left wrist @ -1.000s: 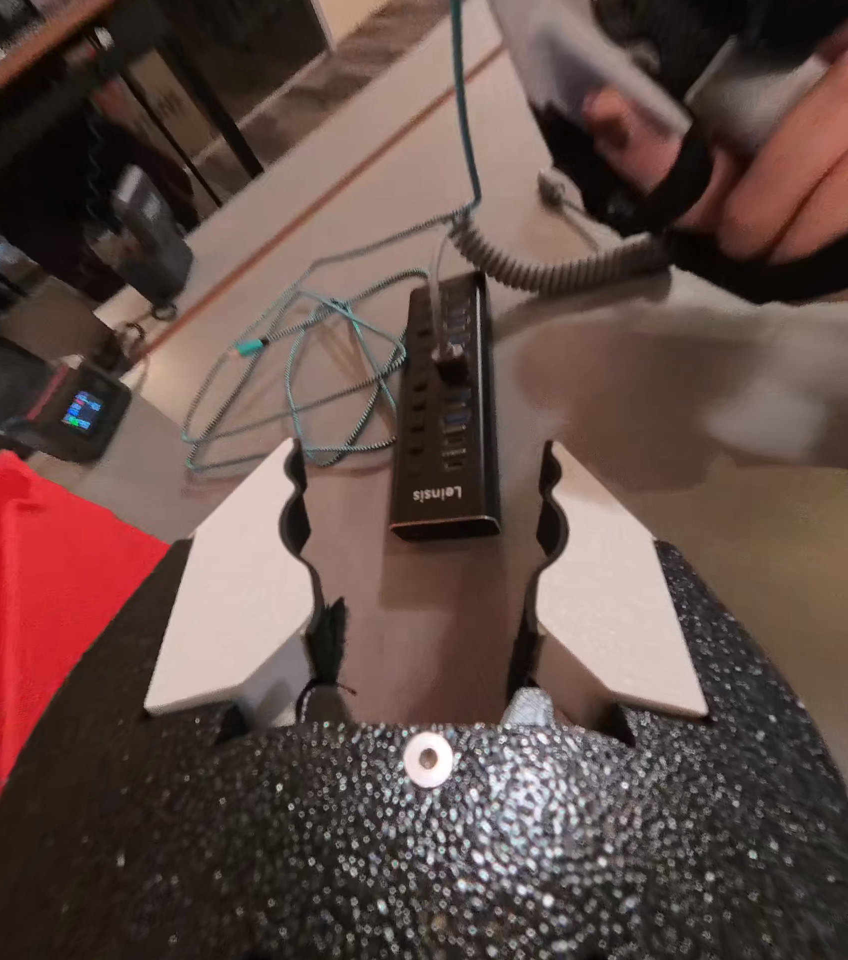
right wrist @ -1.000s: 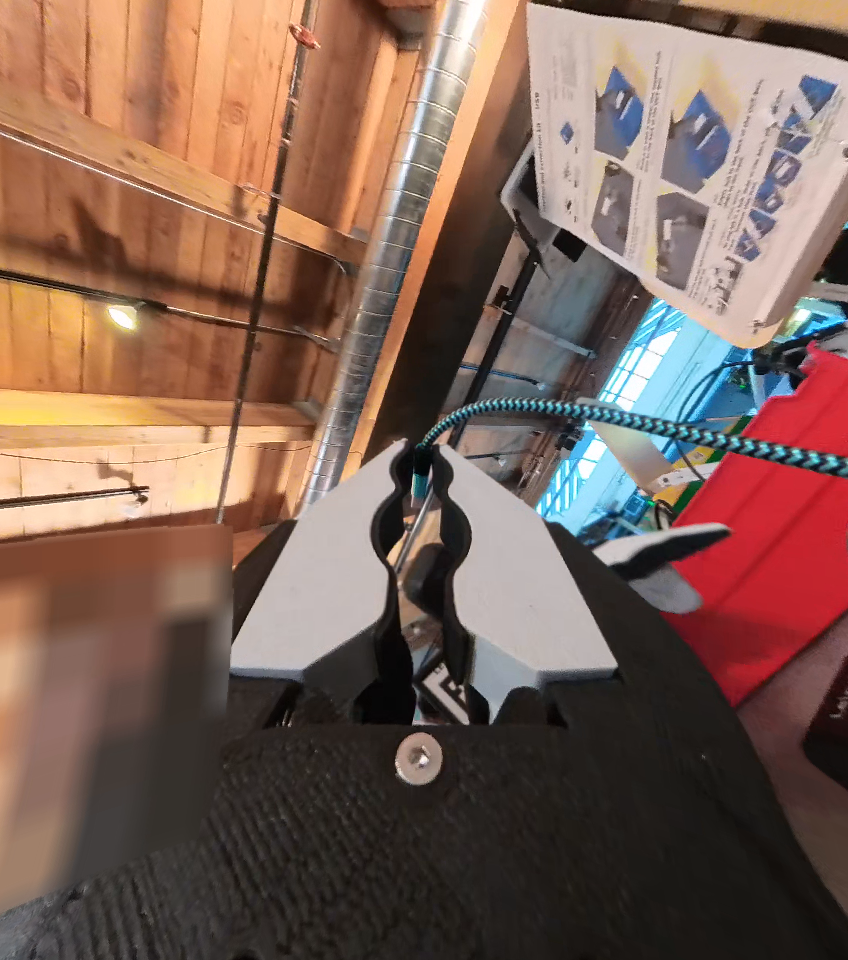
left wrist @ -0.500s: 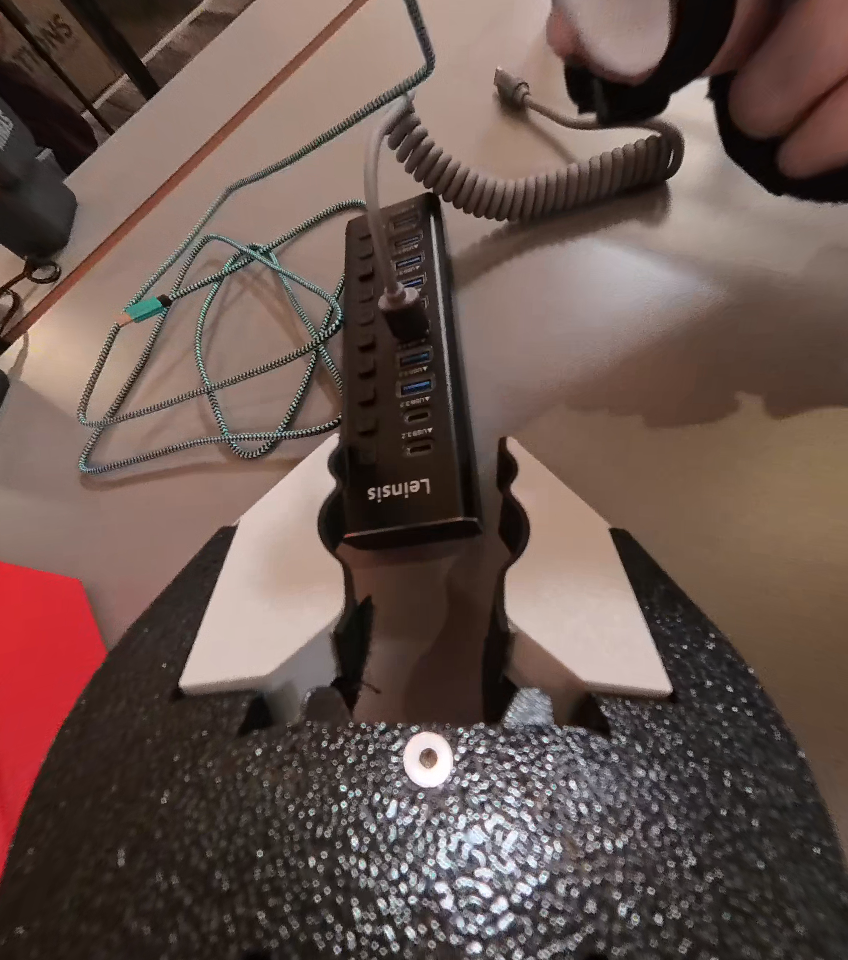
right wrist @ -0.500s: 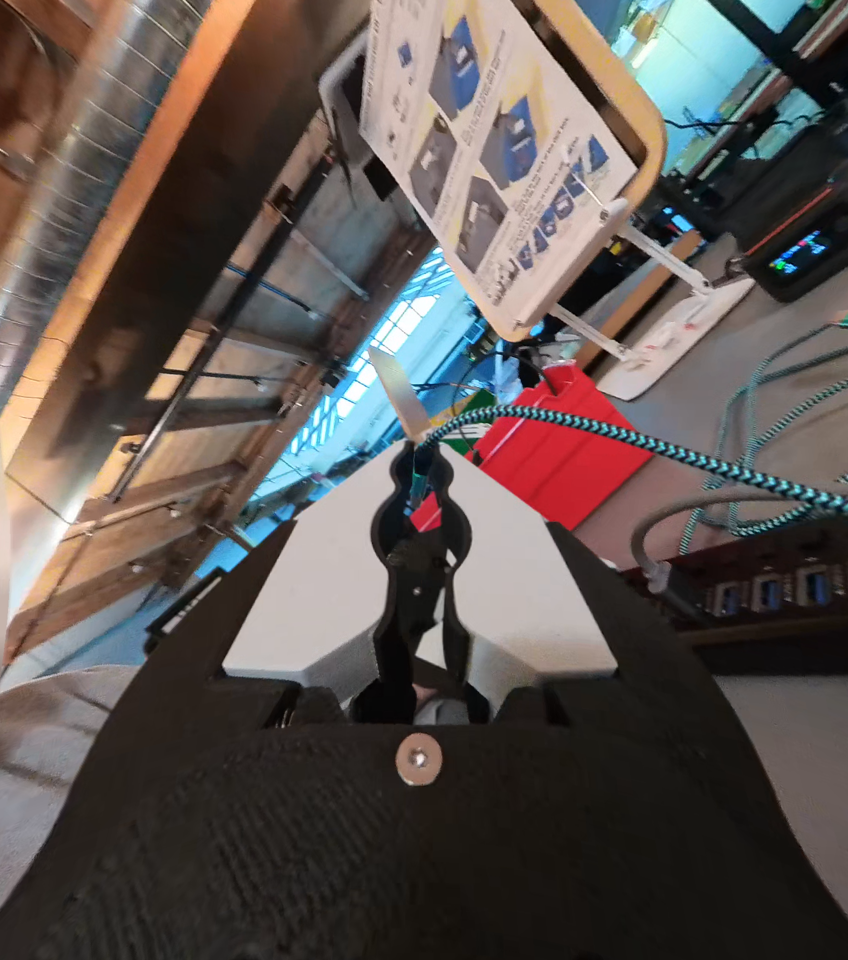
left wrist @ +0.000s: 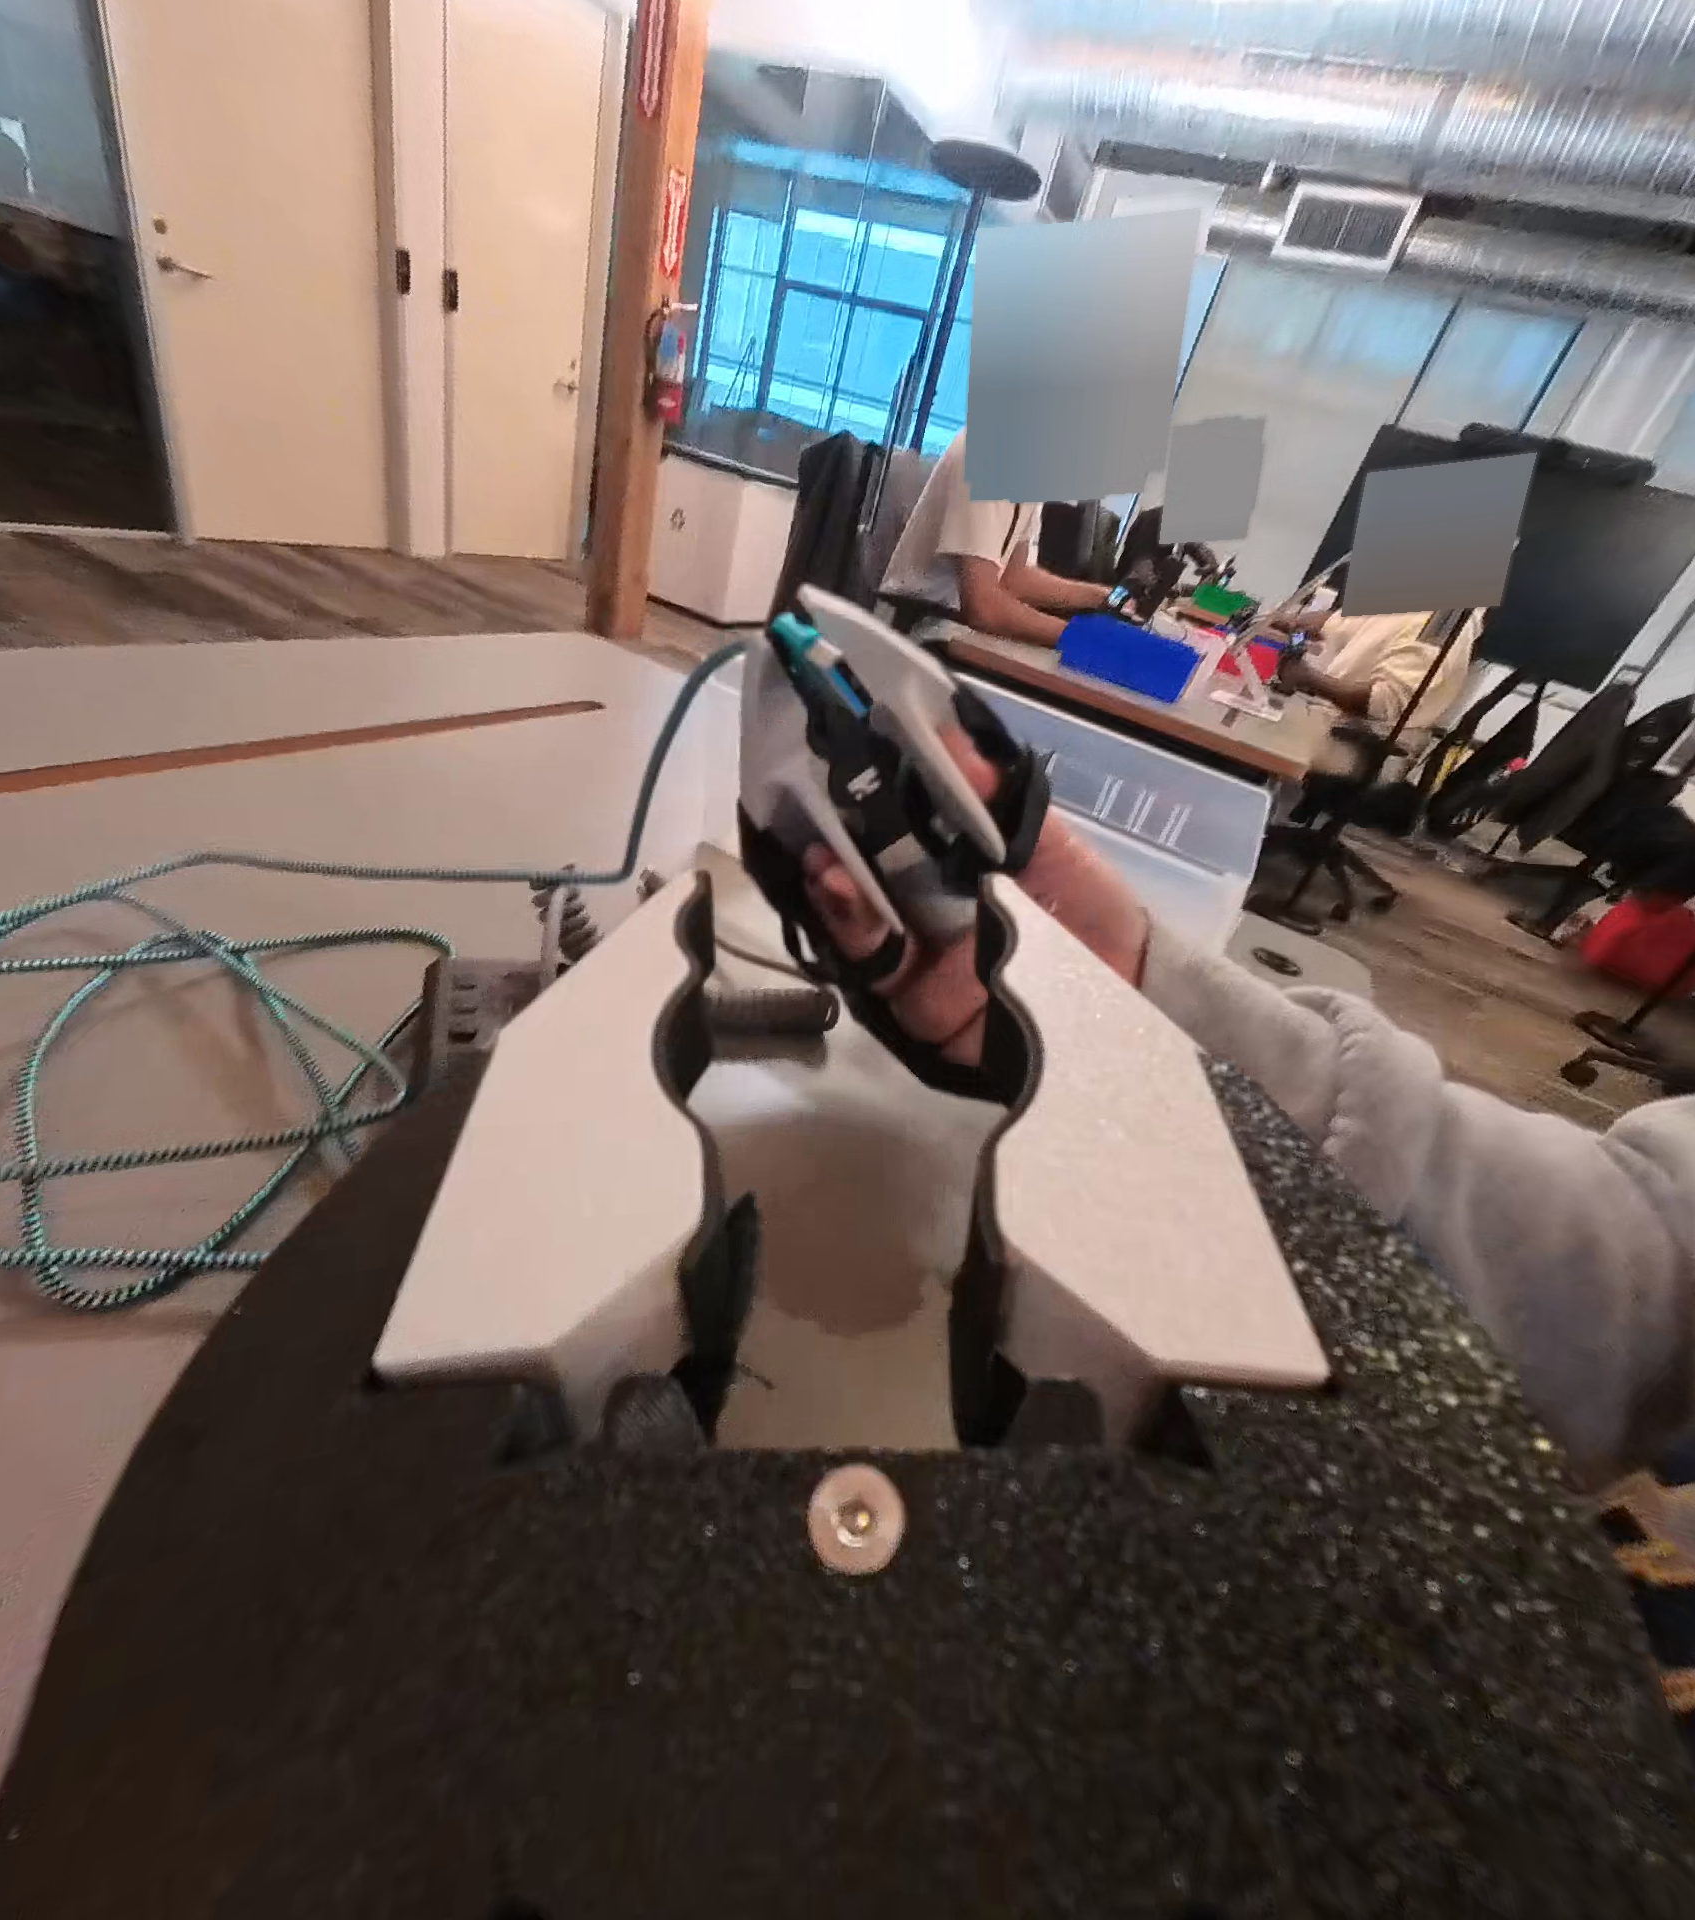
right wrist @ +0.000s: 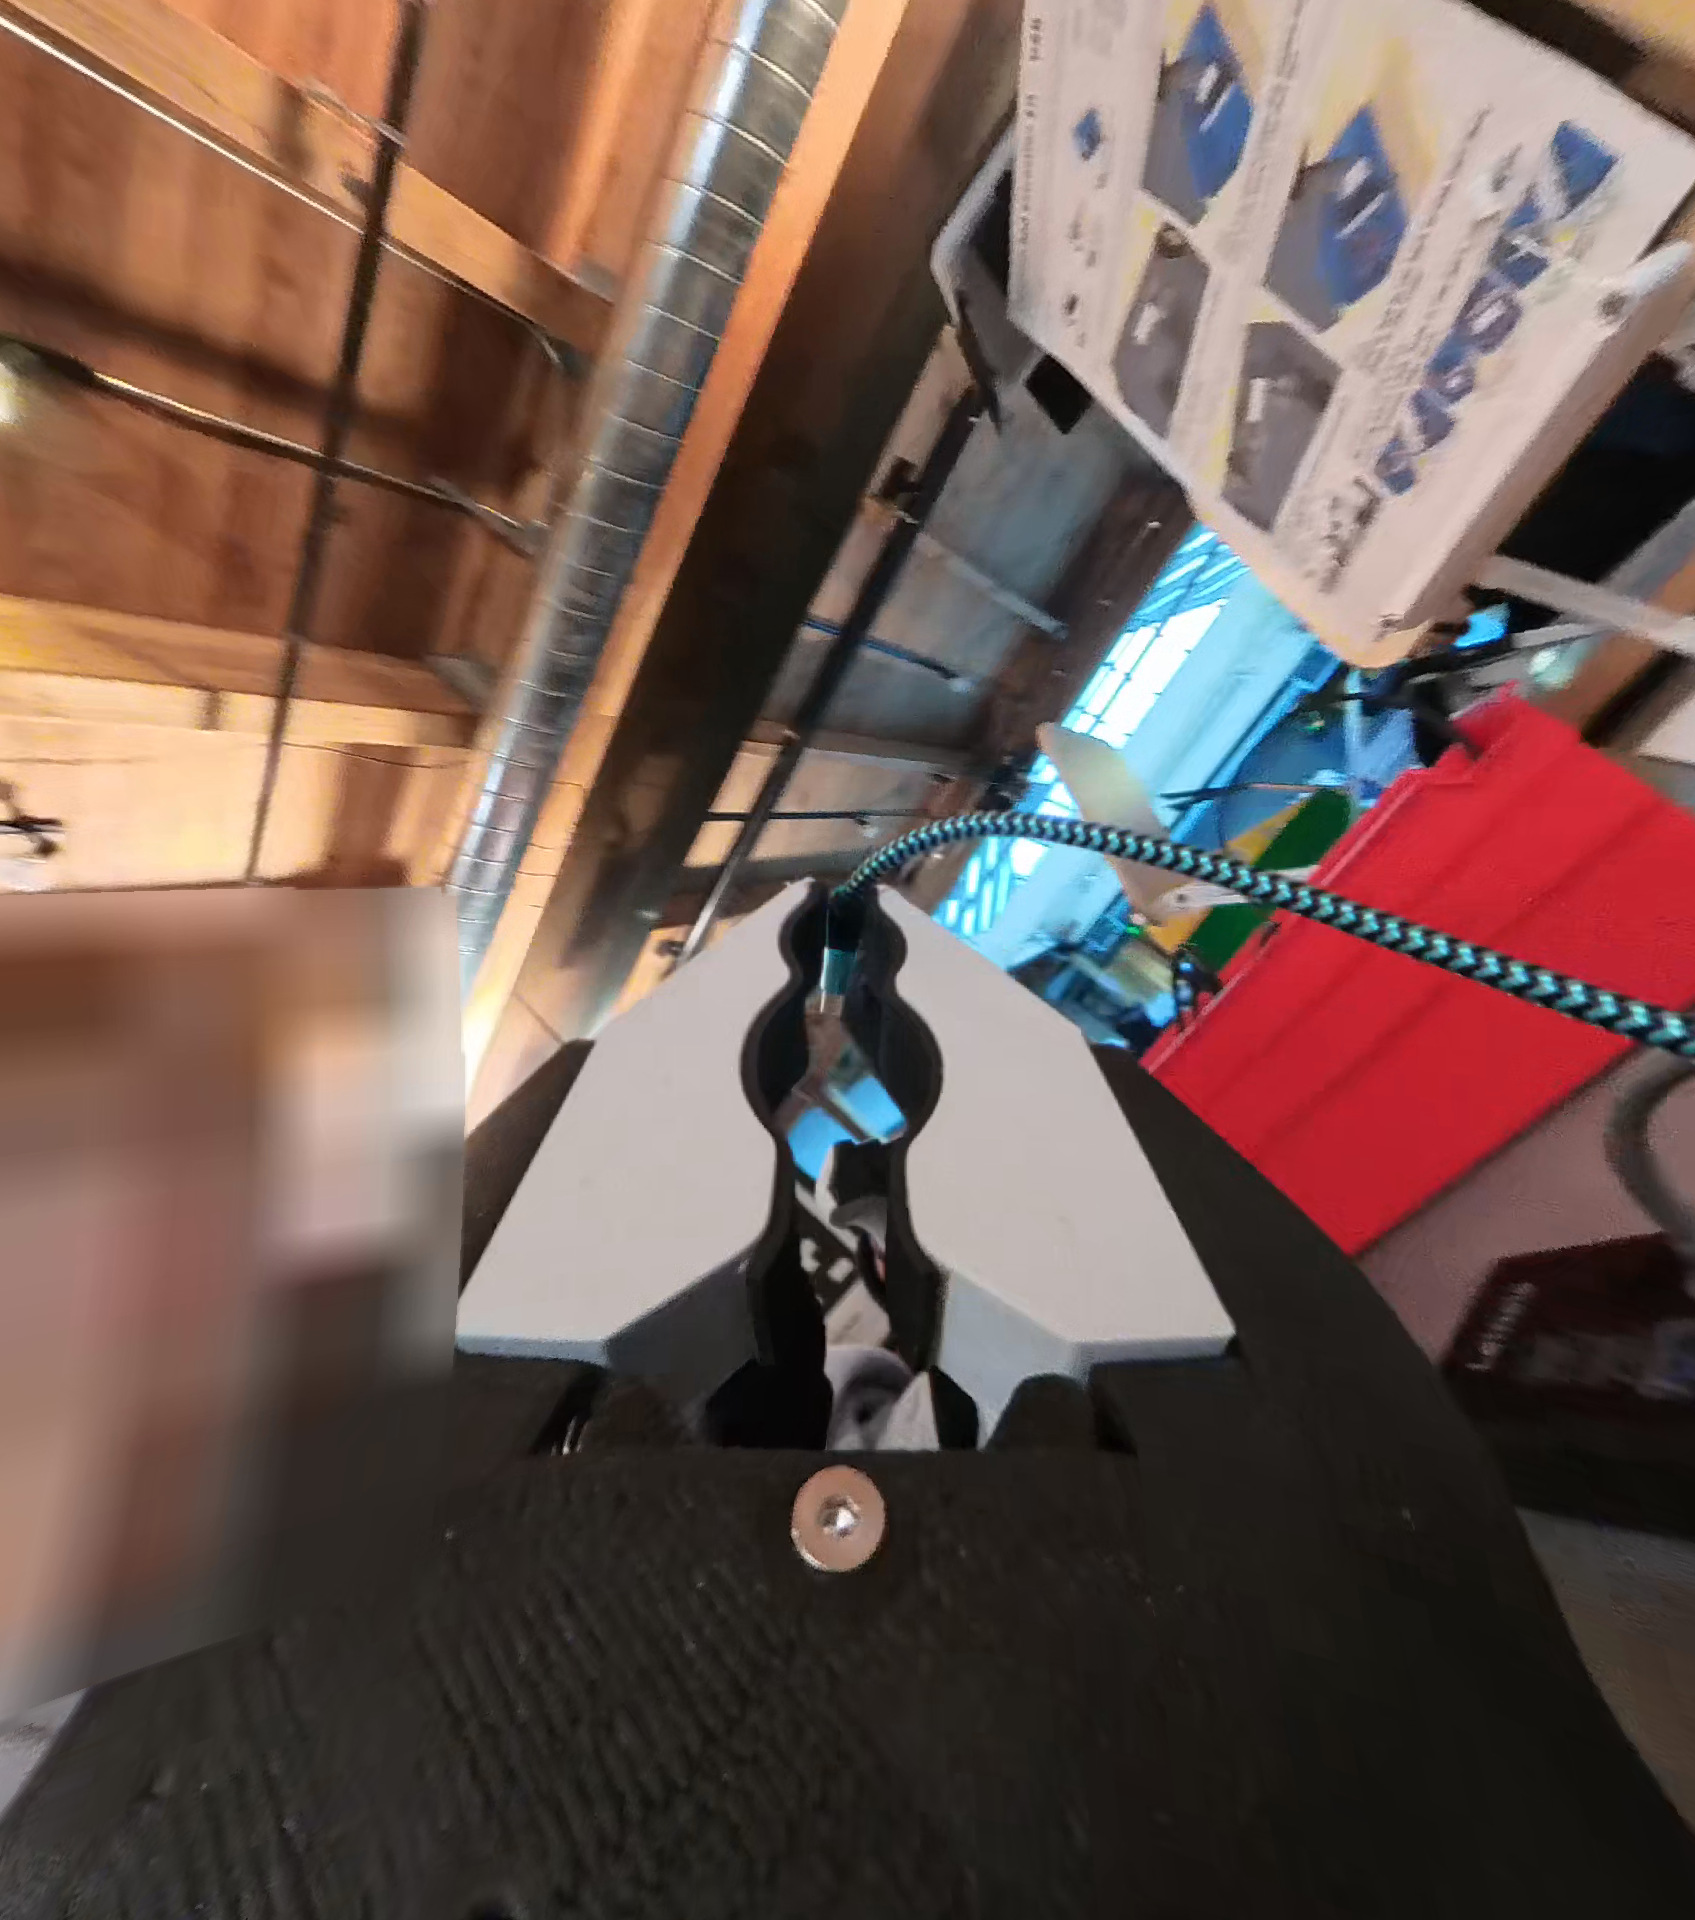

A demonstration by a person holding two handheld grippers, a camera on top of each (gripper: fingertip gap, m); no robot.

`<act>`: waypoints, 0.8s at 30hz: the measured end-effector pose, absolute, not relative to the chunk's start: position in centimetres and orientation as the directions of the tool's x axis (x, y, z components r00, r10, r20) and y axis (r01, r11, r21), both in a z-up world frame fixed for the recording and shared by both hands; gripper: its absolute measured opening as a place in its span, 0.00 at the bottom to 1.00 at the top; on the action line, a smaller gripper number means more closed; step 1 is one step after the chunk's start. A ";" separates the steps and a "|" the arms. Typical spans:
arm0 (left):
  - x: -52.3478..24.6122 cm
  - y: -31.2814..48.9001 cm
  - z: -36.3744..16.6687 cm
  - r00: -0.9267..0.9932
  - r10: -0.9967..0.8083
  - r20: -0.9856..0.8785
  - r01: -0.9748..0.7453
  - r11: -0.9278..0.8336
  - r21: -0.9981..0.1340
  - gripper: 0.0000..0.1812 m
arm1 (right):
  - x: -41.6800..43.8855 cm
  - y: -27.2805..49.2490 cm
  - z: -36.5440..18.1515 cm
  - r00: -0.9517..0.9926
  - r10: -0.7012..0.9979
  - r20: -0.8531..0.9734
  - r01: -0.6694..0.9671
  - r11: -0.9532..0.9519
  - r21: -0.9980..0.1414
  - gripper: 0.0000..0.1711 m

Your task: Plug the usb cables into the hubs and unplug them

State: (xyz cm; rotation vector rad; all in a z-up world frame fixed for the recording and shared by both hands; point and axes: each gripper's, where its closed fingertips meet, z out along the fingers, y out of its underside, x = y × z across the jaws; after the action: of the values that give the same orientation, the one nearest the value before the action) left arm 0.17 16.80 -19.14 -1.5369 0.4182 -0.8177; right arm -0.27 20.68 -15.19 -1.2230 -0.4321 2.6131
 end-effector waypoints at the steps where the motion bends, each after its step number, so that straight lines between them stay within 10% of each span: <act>1: 0.3 16.7 -18.8 0.681 -0.693 0.238 0.193 -0.143 -0.971 0.26 | -0.3 20.6 -15.1 -0.642 0.304 -0.704 -0.068 -0.937 -0.343 0.03; 24: -1.6 16.9 -15.3 0.695 -0.657 0.293 0.250 -0.161 -0.955 0.09 | -0.6 20.3 -15.2 -0.601 0.376 -0.706 -0.085 -0.908 -0.410 0.03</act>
State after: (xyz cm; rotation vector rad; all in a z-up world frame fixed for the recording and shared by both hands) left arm -1.63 16.90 -15.35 -1.5373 0.3470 -0.8250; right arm -0.62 20.29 -15.25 -1.2403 -0.4933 2.5503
